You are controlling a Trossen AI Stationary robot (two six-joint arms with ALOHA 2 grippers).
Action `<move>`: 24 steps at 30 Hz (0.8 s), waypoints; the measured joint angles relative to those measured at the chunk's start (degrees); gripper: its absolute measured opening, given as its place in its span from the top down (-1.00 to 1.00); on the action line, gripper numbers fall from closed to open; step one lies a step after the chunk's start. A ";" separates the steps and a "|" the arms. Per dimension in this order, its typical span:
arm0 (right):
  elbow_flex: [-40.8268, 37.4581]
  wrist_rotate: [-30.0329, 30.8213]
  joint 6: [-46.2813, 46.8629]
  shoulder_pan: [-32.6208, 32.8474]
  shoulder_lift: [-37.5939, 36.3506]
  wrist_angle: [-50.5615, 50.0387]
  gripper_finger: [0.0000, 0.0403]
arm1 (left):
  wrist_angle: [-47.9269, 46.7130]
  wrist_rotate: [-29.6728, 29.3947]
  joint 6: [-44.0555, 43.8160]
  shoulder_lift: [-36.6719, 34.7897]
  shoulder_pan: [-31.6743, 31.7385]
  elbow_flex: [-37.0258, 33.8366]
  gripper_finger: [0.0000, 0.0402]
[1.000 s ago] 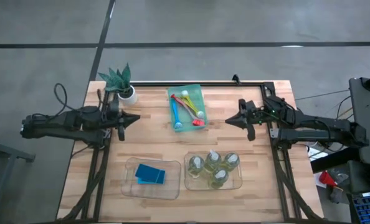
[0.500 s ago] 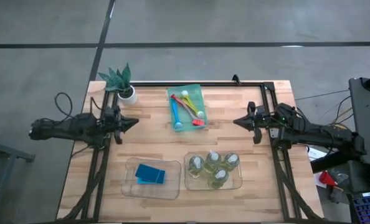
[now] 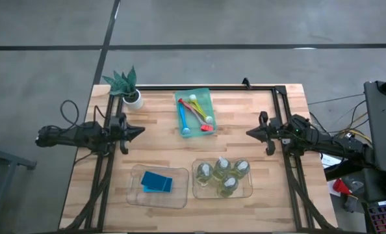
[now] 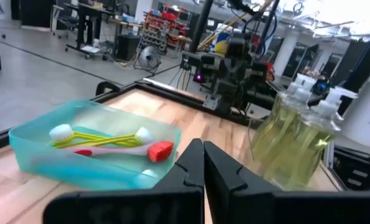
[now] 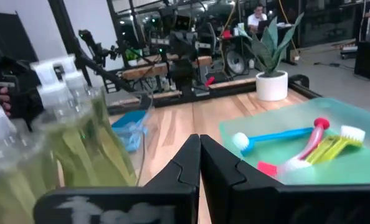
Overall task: Pick & Place Kitchen Sink Supplies
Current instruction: Return to Home Position
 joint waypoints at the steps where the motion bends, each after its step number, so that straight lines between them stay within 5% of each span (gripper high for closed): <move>1: -0.78 0.06 -0.14 0.00 -0.75 0.01 0.96 | 0.30 -0.10 -0.03 -0.55 0.00 -0.51 1.00; 15: -4.20 2.29 -2.39 -0.07 -4.07 -3.83 0.96 | 0.58 -3.85 0.00 -4.49 0.02 -5.75 1.00; 24: -4.20 2.27 -2.92 -0.02 -3.04 -3.94 0.96 | 8.60 -5.38 4.31 -3.24 0.04 -8.87 1.00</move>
